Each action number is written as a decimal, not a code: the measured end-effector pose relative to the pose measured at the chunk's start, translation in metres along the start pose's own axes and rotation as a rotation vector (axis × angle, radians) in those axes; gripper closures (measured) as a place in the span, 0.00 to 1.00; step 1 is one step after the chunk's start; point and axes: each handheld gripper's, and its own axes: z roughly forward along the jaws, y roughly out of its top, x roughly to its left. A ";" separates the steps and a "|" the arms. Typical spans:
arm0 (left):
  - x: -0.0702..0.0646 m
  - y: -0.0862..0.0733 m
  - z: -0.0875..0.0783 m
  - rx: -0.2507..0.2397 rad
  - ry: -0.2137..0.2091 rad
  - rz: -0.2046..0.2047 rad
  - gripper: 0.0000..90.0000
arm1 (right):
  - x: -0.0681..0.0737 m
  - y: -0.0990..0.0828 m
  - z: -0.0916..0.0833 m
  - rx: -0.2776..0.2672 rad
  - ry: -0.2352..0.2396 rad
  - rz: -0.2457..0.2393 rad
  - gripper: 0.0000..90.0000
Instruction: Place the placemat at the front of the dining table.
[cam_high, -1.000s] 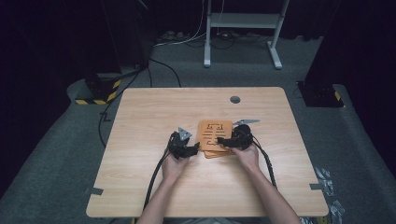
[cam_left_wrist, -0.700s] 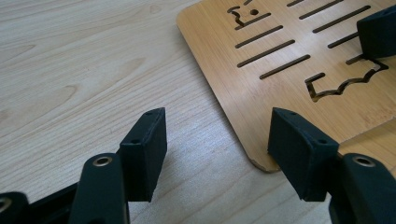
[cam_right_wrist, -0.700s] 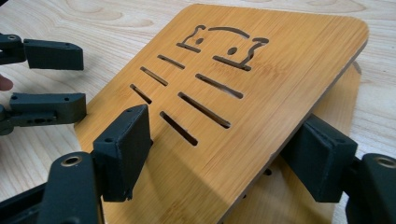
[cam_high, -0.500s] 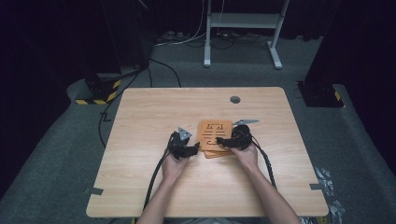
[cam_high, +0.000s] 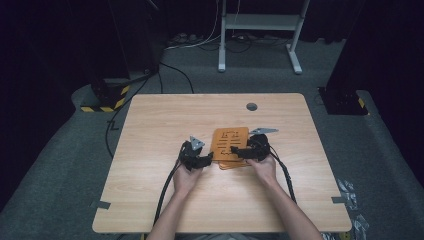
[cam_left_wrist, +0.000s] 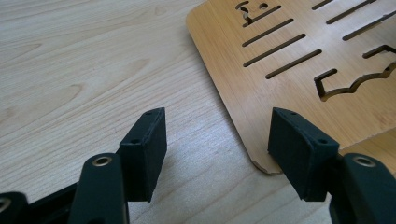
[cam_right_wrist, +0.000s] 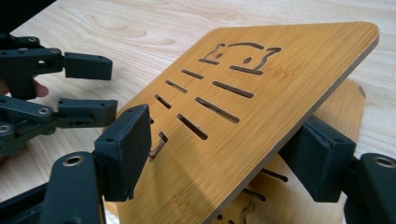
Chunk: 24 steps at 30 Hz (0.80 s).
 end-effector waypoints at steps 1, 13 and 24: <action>0.000 0.000 0.000 0.000 0.000 0.000 0.41 | 0.001 0.001 -0.001 -0.001 0.002 0.000 0.30; 0.002 0.000 -0.001 -0.008 0.001 -0.002 0.41 | 0.019 0.003 0.001 -0.022 -0.032 -0.055 0.28; 0.003 0.000 -0.001 -0.009 0.001 -0.011 0.41 | 0.033 0.005 0.003 -0.056 -0.030 -0.074 0.28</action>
